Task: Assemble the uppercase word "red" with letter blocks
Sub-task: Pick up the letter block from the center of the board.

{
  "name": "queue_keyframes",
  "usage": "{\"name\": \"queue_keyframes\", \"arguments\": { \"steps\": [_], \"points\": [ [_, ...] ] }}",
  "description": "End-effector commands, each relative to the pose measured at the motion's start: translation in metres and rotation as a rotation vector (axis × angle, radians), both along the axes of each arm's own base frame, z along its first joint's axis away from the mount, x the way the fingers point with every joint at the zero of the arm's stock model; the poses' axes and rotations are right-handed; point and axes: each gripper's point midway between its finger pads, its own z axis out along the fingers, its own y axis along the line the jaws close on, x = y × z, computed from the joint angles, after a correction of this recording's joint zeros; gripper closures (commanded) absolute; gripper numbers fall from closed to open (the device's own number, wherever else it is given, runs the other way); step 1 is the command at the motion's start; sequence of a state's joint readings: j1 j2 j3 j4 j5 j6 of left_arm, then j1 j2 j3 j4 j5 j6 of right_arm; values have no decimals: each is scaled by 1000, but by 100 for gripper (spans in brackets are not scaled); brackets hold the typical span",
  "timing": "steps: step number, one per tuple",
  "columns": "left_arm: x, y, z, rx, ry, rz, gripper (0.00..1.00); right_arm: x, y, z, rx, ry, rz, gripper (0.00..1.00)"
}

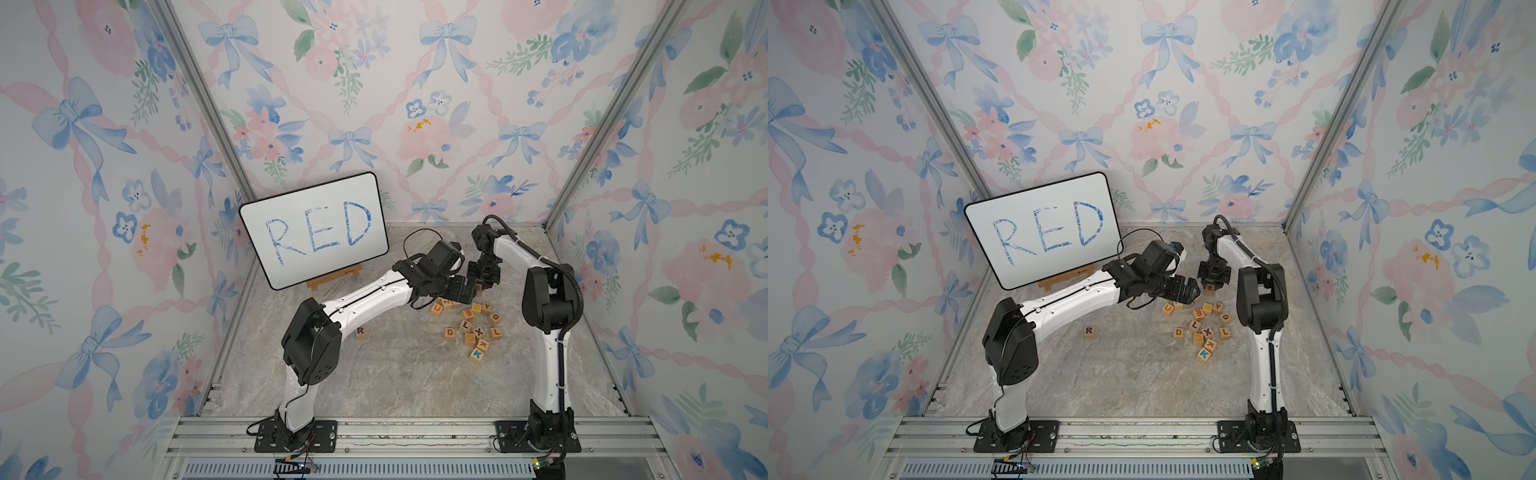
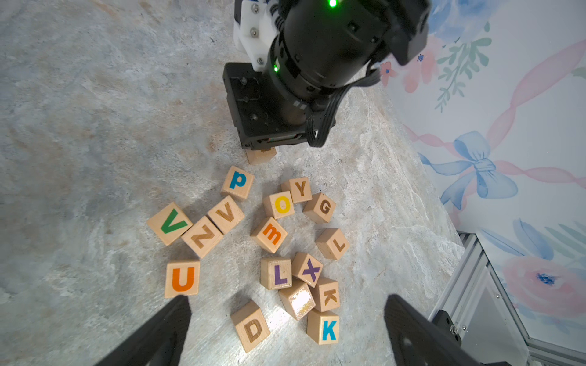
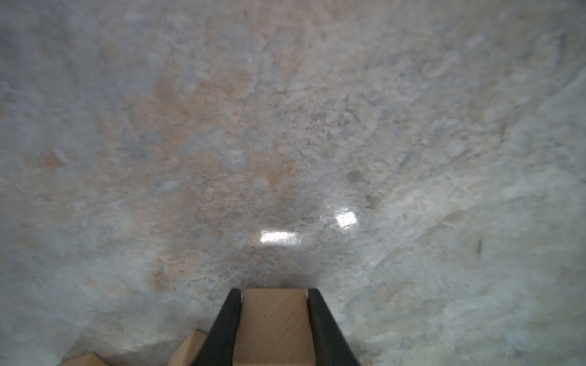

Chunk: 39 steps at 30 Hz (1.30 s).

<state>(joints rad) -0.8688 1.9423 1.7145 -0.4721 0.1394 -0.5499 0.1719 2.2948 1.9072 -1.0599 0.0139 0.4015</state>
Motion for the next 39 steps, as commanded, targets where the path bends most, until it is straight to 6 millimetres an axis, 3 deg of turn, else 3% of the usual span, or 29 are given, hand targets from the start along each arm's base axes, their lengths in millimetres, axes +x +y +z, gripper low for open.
{"name": "queue_keyframes", "arguments": {
  "steps": [1, 10, 18, 39],
  "points": [
    [6, 1, 1, -5, -2, -1, 2, 2, -5, 14, -18, -11, -4, 76],
    [11, 8, 8, -8, -18, 4, 2, 7, -3, 39, -9, -37, 0, 79],
    [4, 26, 4, 15, -16, 15, 2, 5, 15, 70, -4, -80, 29, 79],
    [-29, 80, 0, 65, -20, 36, 2, -31, 95, 111, 34, -117, 149, 79]
  ]
}}
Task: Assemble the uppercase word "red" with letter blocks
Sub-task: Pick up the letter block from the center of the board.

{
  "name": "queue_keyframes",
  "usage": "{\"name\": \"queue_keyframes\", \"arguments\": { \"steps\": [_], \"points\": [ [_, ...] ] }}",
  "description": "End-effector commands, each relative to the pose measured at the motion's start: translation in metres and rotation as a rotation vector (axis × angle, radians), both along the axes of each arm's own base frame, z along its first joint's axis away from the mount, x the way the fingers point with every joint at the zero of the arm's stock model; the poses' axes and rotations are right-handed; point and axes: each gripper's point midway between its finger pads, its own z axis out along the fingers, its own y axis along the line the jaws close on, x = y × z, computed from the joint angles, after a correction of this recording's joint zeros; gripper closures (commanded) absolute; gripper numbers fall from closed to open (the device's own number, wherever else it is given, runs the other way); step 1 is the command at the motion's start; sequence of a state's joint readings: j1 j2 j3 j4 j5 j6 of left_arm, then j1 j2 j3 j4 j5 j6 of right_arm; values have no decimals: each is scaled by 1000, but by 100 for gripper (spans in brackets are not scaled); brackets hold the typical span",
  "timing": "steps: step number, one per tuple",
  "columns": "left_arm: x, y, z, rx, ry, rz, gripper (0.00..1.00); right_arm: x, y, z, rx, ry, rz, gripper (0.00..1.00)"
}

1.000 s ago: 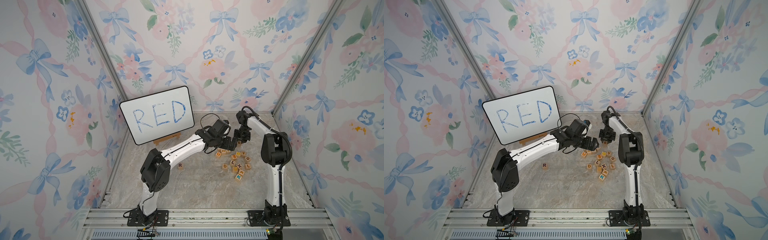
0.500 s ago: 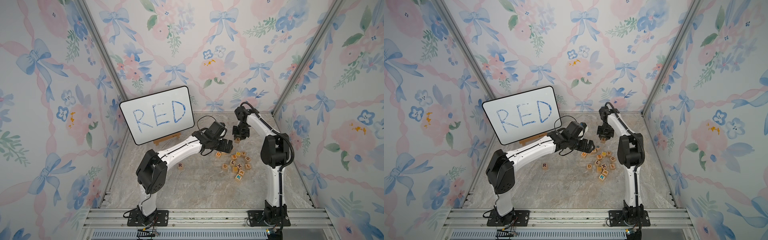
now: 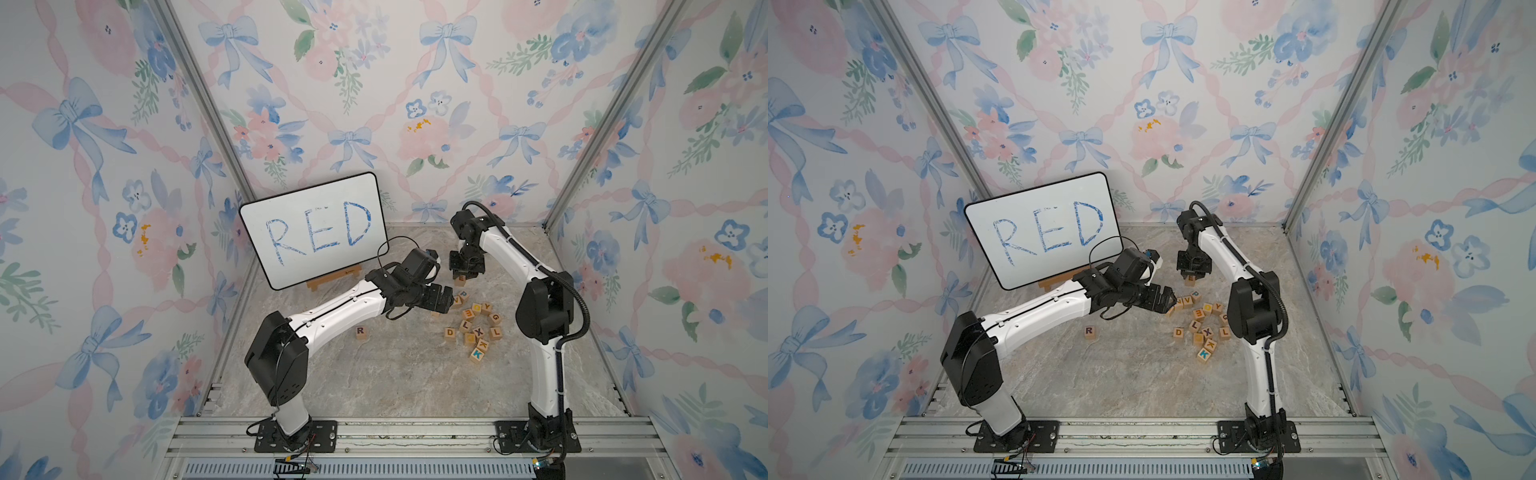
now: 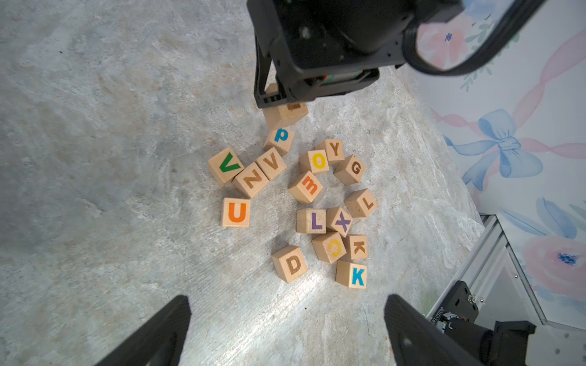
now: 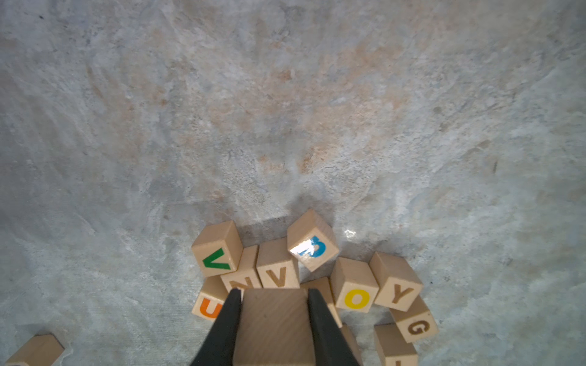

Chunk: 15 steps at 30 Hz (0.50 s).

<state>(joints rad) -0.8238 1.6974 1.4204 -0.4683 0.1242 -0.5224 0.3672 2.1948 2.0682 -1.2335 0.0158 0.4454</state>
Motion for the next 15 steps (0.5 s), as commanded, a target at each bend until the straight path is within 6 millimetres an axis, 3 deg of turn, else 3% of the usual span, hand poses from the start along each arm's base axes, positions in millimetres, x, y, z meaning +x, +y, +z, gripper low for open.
{"name": "queue_keyframes", "arguments": {
  "steps": [1, 15],
  "points": [
    [-4, 14, 4, 15, -27, 1, 2, -11, 13, 28, 13, -34, 0, 79],
    [-34, 62, -4, 38, -24, 61, 2, -45, 80, 26, 41, -26, 68, 79]
  ]
}}
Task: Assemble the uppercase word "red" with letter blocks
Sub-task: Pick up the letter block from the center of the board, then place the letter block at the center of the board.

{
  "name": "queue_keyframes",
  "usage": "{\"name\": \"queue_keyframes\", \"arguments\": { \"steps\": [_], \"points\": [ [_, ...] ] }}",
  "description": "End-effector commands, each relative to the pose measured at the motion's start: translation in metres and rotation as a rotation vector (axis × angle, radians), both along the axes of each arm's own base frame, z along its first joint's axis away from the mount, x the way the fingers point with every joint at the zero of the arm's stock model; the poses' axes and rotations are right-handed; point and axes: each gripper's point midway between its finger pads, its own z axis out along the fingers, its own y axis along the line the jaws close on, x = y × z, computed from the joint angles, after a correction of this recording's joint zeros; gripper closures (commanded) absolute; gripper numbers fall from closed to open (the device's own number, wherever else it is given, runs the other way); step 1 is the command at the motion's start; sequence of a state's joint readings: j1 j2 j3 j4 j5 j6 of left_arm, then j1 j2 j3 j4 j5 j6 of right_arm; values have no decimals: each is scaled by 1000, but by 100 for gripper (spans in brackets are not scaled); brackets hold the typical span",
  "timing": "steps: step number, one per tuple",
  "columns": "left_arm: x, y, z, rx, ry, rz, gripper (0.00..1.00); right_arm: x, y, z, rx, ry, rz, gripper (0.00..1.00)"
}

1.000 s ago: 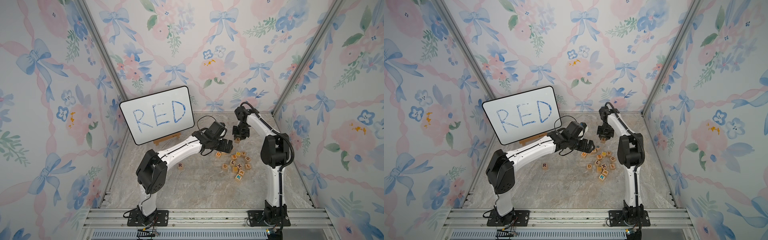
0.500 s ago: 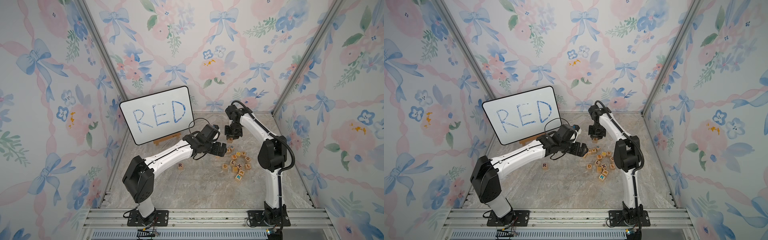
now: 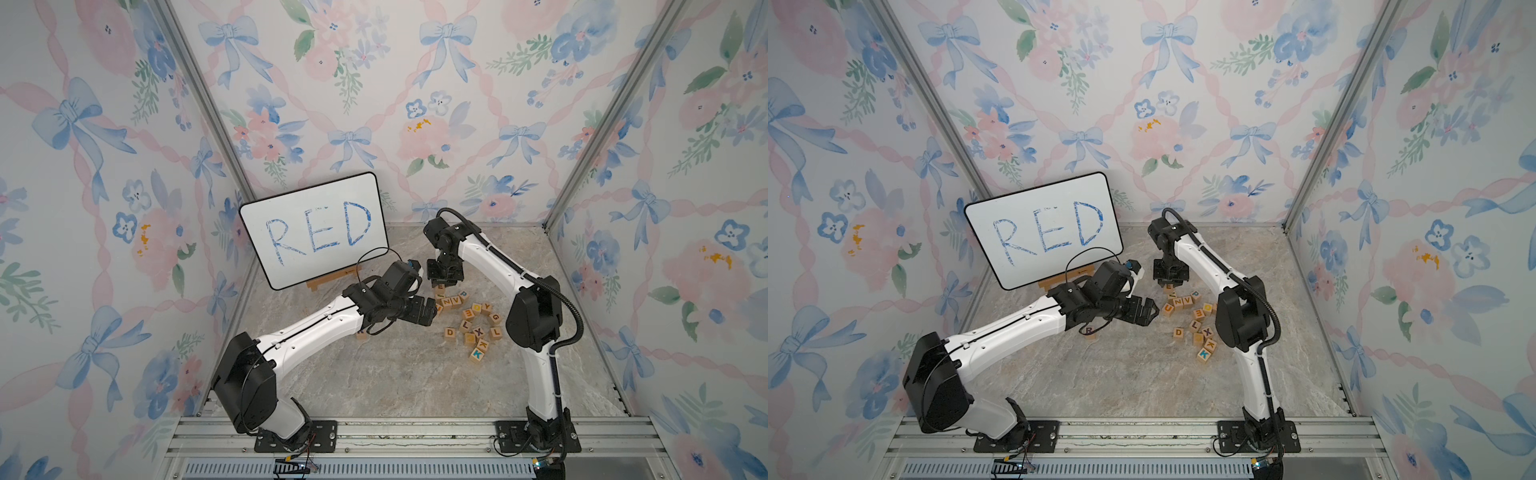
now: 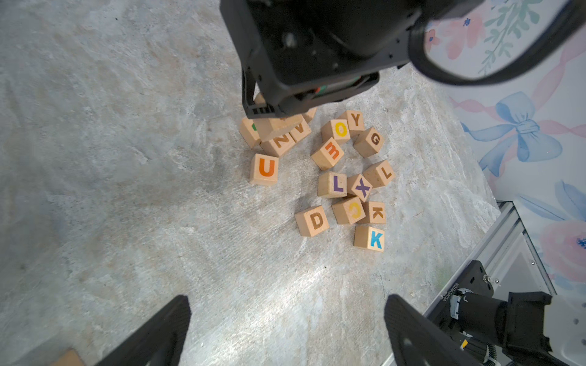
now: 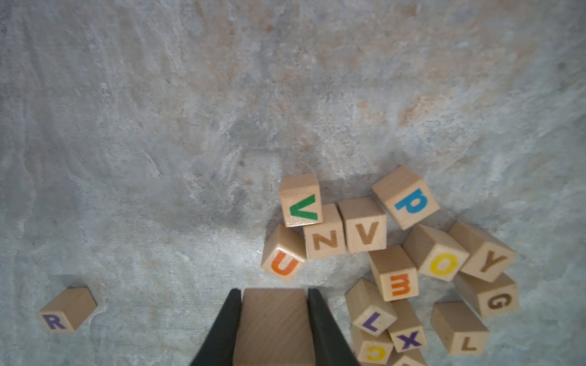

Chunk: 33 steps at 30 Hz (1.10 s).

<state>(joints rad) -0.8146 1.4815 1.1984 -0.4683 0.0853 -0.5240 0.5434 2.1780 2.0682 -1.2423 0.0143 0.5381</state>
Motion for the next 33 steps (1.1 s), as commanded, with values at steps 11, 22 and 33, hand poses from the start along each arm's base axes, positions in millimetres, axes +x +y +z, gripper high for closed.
{"name": "queue_keyframes", "arguments": {
  "steps": [11, 22, 33],
  "points": [
    [-30, 51, -10, 2, -4, 80, 2, -31, 48, 11, 27, -10, -17, 79],
    [-56, 82, -11, -55, -8, 123, 2, -56, 83, -2, 13, -10, -11, 79],
    [-79, 103, -11, -106, 5, 153, 2, -80, 118, -22, 29, 0, -6, 79]
  ]
}}
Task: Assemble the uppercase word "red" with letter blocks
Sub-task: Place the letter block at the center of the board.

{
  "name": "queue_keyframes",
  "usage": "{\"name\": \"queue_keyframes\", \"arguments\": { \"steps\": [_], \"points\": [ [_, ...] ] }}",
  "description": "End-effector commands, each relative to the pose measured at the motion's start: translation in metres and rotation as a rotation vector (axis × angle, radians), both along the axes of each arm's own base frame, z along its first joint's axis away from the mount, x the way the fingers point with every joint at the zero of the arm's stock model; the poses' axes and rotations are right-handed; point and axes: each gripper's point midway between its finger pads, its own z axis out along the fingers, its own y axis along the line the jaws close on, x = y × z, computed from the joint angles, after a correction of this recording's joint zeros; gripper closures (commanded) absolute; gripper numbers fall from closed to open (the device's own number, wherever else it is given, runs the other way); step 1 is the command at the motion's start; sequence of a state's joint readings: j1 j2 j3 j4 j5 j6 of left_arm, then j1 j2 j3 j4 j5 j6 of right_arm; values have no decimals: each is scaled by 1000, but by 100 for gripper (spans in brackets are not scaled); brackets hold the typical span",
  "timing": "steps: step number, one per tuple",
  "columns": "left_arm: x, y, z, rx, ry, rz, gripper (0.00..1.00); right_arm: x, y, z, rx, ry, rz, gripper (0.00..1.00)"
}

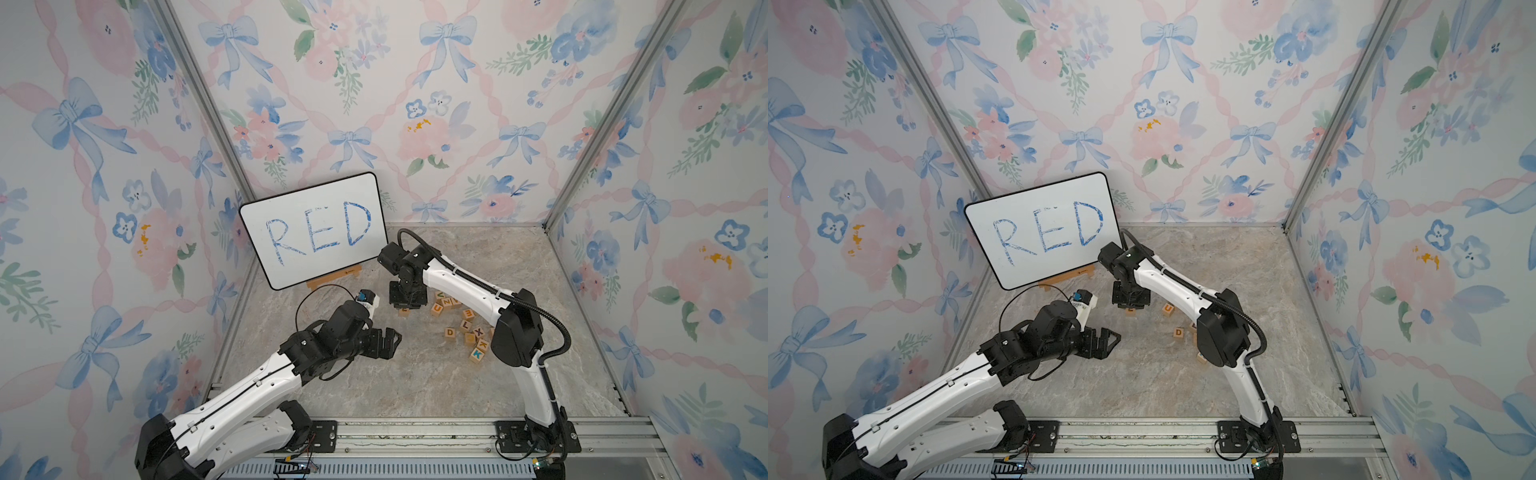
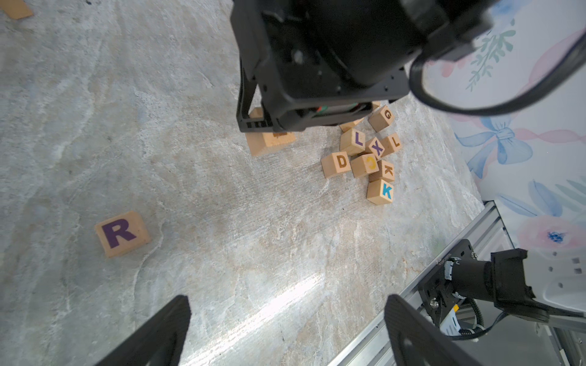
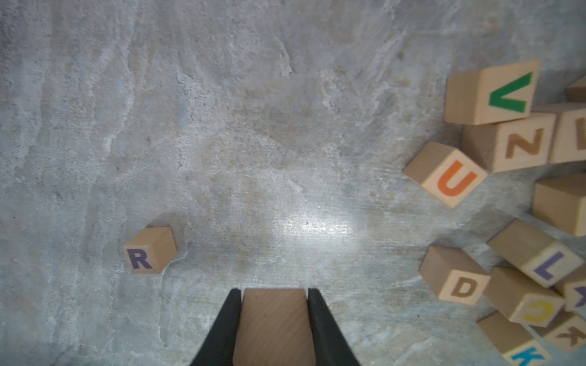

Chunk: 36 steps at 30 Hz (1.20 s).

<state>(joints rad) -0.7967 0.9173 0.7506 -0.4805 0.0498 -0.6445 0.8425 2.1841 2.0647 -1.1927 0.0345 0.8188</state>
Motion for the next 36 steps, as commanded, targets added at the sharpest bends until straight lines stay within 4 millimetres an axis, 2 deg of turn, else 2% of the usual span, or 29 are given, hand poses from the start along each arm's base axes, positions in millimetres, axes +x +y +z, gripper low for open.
{"name": "queue_keyframes", "arguments": {
  "steps": [1, 18, 24, 36],
  "points": [
    [-7, 11, -5, 6, 30, 26, 2, -7, 11, -23, -17, 25, -21, 80],
    [-36, 51, 3, -25, 33, 111, 2, -32, 57, -58, 15, 59, 6, 80],
    [-42, 61, 3, -12, 41, 129, 2, -32, 70, -70, 16, 64, 16, 81],
    [-42, 64, 7, 5, 30, 125, 2, -25, 73, -84, -25, 62, 30, 79]
  ]
}}
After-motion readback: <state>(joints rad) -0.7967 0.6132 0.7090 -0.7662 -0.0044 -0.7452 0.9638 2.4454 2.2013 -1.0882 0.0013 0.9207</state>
